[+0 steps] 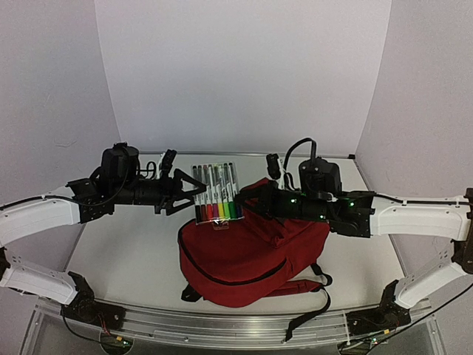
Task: Pack the student bag
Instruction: Pick up the stationery from the student bag, then place the stationery in the student bag.
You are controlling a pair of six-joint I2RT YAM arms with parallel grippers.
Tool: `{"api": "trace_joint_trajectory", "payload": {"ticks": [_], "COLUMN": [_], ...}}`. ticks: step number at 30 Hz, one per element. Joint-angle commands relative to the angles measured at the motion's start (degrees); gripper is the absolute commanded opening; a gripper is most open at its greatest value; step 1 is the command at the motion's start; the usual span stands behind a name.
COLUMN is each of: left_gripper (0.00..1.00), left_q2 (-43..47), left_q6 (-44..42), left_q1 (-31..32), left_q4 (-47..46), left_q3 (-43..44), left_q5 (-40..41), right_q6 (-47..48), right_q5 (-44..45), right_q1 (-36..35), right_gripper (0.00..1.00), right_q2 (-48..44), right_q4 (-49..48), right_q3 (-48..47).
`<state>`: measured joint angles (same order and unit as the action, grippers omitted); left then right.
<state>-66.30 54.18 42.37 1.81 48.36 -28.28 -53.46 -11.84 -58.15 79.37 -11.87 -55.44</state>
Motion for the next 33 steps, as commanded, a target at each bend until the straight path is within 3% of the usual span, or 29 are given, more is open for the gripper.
{"api": "trace_joint_trajectory", "payload": {"ticks": [1,8,11,12,18,24,33], "left_gripper": [0.52,0.15,0.05,0.02,0.00,0.00,0.00], "left_q2": [0.76,1.48,1.98,2.18,2.53,0.31,-2.38], "left_q6": [-0.28,3.07,3.36,3.45,5.78,7.88,10.99], "left_q1": [-0.13,-0.12,-0.17,-0.18,-0.16,-0.10,-0.01], "left_q4": [-5.88,-11.01,-9.52,-8.35,-5.57,-4.52,-7.14], "left_q3": [2.32,-0.75,-1.00,-0.92,-2.53,-3.27,-4.61], "left_q5": [-2.22,-2.27,-0.81,-0.14,2.58,2.87,1.61], "right_q6": [1.87,3.43,6.60,8.47,18.13,26.99,35.44], "right_q5": [-2.92,0.77,3.31,4.68,13.15,23.70,29.46], "right_q1": [0.13,0.07,0.08,0.12,0.11,0.09,-0.03], "right_gripper": [0.00,0.04,0.47,0.52,0.69,0.68,0.73], "right_q2": [-1.19,-1.51,-1.33,-1.19,-1.98,1.96,9.05], "right_q4": [-1.54,2.07,8.08,11.95,29.91,45.39,50.41], "right_q3": [-2.82,-3.13,-5.16,-6.53,-12.51,-19.05,-23.71]}}
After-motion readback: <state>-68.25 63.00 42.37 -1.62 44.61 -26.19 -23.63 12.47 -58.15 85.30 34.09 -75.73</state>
